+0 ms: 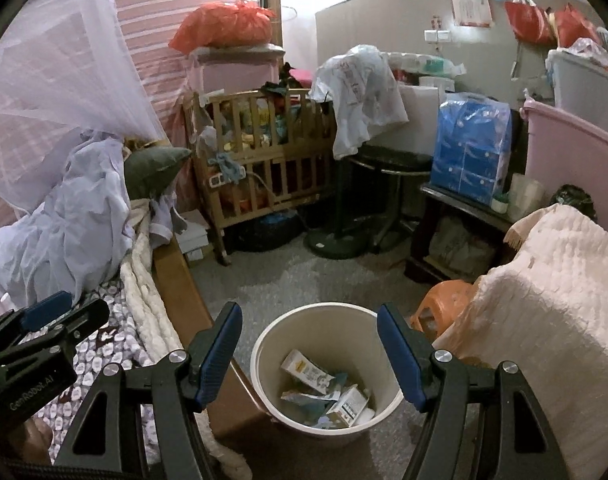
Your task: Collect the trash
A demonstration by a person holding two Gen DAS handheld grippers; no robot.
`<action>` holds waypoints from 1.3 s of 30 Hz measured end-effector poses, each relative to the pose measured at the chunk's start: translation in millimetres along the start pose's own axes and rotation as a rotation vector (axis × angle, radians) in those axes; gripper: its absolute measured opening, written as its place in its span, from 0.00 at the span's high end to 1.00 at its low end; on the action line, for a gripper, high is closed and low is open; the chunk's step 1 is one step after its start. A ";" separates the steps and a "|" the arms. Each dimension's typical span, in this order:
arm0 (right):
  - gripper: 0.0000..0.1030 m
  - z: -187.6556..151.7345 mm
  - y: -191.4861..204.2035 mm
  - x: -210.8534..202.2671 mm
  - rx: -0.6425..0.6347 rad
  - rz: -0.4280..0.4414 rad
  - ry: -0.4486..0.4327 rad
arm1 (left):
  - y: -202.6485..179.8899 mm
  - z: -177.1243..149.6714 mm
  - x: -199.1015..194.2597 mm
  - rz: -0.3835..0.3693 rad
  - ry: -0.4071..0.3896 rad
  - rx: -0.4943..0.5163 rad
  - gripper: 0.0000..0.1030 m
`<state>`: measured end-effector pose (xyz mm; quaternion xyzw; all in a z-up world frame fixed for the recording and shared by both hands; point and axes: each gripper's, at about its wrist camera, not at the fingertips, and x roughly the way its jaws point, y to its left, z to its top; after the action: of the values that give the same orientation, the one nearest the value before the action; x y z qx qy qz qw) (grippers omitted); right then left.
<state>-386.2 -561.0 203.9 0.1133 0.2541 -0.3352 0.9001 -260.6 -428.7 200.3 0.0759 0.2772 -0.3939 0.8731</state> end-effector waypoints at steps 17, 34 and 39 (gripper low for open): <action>0.34 0.7 2.6 -6.7 0.007 0.002 -0.007 | 3.6 -0.7 -7.3 0.009 -0.014 -0.017 0.42; 0.34 -0.9 1.3 -6.8 0.011 0.001 -0.001 | 3.6 -4.1 -6.8 0.007 -0.002 -0.012 0.42; 0.34 -2.8 1.5 -6.5 0.008 0.002 0.005 | 3.4 -4.6 -4.9 0.004 0.003 -0.010 0.42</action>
<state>-390.5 -555.3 205.1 0.1182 0.2551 -0.3352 0.8992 -262.7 -421.6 198.8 0.0725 0.2805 -0.3907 0.8737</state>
